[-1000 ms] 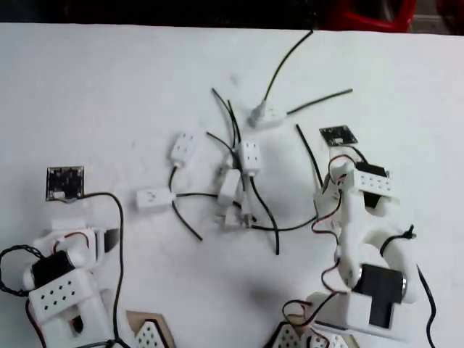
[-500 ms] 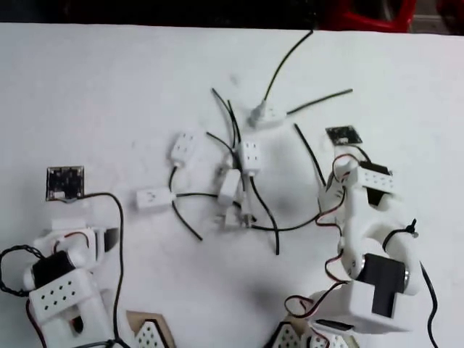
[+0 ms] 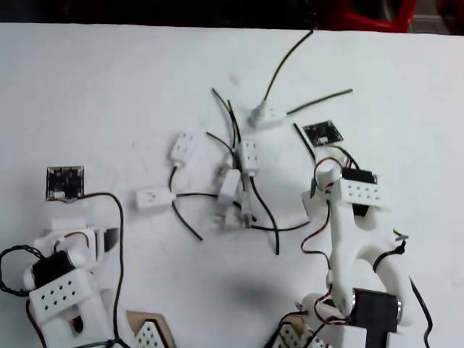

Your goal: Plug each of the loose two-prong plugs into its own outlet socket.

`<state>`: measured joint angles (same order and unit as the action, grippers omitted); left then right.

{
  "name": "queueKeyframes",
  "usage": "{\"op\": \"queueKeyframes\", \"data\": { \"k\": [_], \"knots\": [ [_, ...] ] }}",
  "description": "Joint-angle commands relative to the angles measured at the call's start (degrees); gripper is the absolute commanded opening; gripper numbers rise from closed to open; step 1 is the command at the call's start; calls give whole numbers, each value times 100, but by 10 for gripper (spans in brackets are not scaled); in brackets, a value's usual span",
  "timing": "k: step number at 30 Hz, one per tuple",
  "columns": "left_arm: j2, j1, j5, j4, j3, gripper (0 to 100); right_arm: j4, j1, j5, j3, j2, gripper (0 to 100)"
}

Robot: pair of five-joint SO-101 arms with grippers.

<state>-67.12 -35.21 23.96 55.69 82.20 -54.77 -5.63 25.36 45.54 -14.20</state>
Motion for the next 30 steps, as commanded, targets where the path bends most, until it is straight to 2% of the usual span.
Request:
{"op": "queueKeyframes", "data": {
  "k": [1, 6, 10, 14, 23, 30],
  "knots": [
    [-101, 66, 44, -97, -35, 328, 268, -189, 18, -62, 224, 152],
    [-101, 66, 44, -97, -35, 328, 303, -391, 44, -202, 444, 151],
    [-101, 66, 44, -97, -35, 328, 312, -637, 510, -211, 497, 149],
    [-101, 66, 44, -97, -35, 328, 312, -848, 668, -167, 505, 149],
    [-101, 66, 44, -97, -35, 328, 321, -857, 879, 53, 505, 146],
    [-101, 66, 44, -88, -35, 328, 752, -884, 897, 132, 558, 48]
  ]
}}
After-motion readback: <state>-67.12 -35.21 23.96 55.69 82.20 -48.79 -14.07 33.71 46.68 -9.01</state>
